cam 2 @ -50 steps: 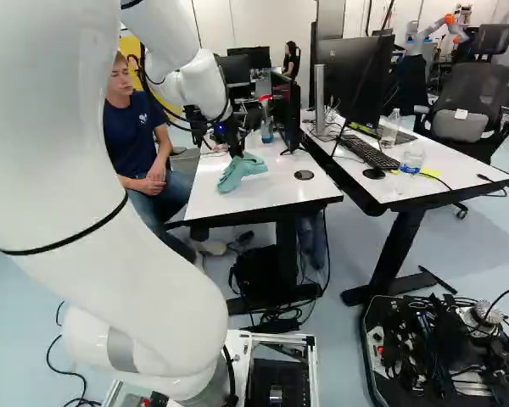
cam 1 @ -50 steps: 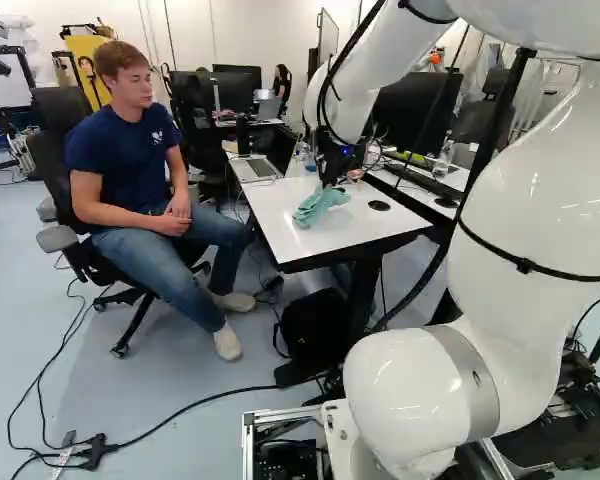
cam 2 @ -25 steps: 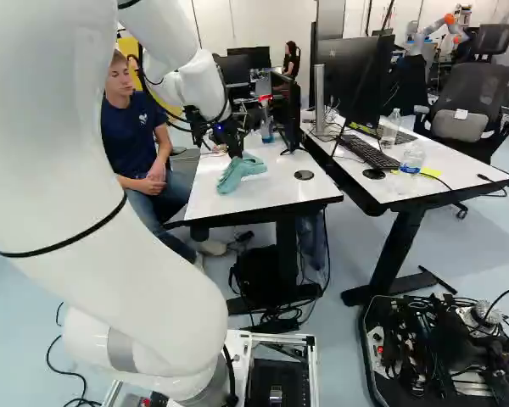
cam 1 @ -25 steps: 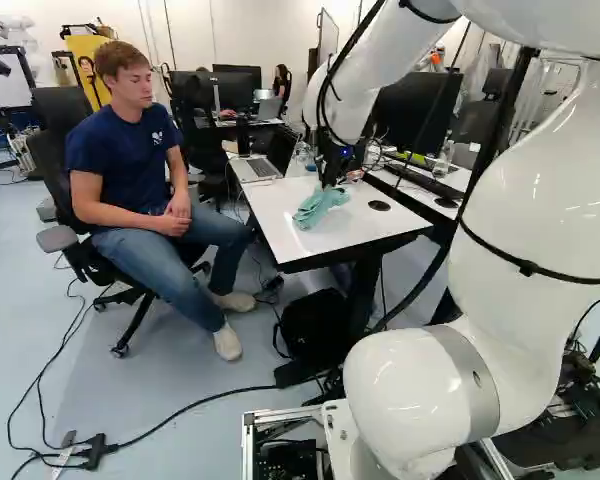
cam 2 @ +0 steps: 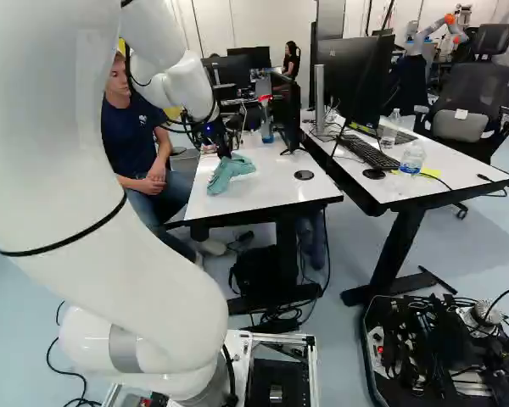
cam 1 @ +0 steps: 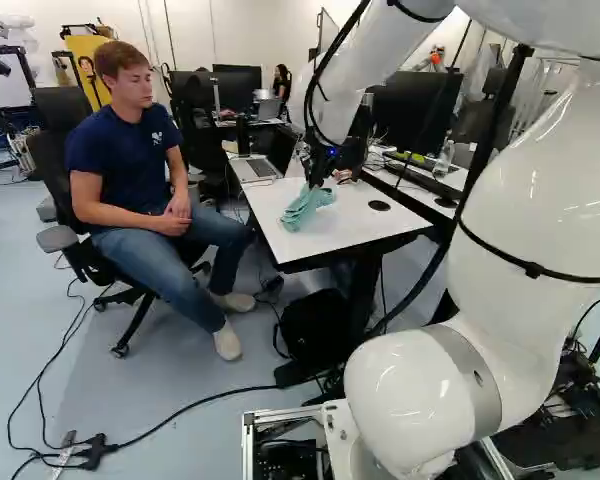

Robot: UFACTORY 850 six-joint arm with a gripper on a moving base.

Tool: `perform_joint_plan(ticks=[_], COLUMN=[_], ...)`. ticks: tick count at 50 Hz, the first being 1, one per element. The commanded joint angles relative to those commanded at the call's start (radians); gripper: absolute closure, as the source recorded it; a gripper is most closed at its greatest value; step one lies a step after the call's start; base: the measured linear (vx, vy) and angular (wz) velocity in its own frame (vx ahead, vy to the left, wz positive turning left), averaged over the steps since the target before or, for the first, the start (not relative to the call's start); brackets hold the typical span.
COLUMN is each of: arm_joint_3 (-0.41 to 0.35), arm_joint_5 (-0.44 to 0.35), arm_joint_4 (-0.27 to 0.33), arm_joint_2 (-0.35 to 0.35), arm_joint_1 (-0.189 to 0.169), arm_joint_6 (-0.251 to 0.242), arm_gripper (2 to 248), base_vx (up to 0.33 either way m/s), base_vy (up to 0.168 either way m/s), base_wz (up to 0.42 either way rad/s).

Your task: Clean the table with the green towel

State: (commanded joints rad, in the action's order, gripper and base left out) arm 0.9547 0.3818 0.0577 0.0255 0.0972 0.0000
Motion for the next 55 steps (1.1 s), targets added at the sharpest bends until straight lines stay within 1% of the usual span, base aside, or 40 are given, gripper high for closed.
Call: perform_joint_plan(ticks=[9, 19, 33, 34, 38, 39, 44, 45, 49, 50, 54, 55], arm_joint_3=[0.003, 0.003, 0.002, 0.002, 0.002, 0.002, 0.002, 0.002, 0.002, 0.002, 0.002, 0.002], arm_joint_5=[0.000, 0.000, 0.000, 0.000, 0.000, 0.000, 0.000, 0.000, 0.000, 0.000, 0.000, 0.000], arm_joint_4=[0.000, 0.000, 0.000, 0.000, 0.000, 0.000, 0.000, 0.000, 0.000, 0.000, 0.000, 0.000], arm_joint_2=[0.003, 0.003, 0.002, 0.002, 0.002, 0.002, 0.002, 0.002, 0.002, 0.002, 0.002, 0.002], arm_joint_1=[0.026, 0.045, 0.062, 0.062, 0.063, 0.063, 0.063, 0.063, 0.063, 0.063, 0.063, 0.063], arm_joint_6=[0.000, 0.000, 0.000, 0.000, 0.000, 0.000, 0.000, 0.000, 0.000, 0.000, 0.000, 0.000], arm_gripper=[225, 225, 225, 216, 216, 183, 183, 148, 148, 113, 113, 76], base_vx=[0.000, 0.000, 0.000, 0.000, 0.000, 0.000, 0.000, 0.000, 0.000, 0.000, 0.000, 0.000], base_vy=[0.000, 0.000, 0.000, 0.000, 0.000, 0.000, 0.000, 0.000, 0.000, 0.000, 0.000, 0.000], base_wz=[0.000, 0.000, 0.000, 0.000, 0.000, 0.000, 0.000, 0.000, 0.000, 0.000, 0.000, 0.000])
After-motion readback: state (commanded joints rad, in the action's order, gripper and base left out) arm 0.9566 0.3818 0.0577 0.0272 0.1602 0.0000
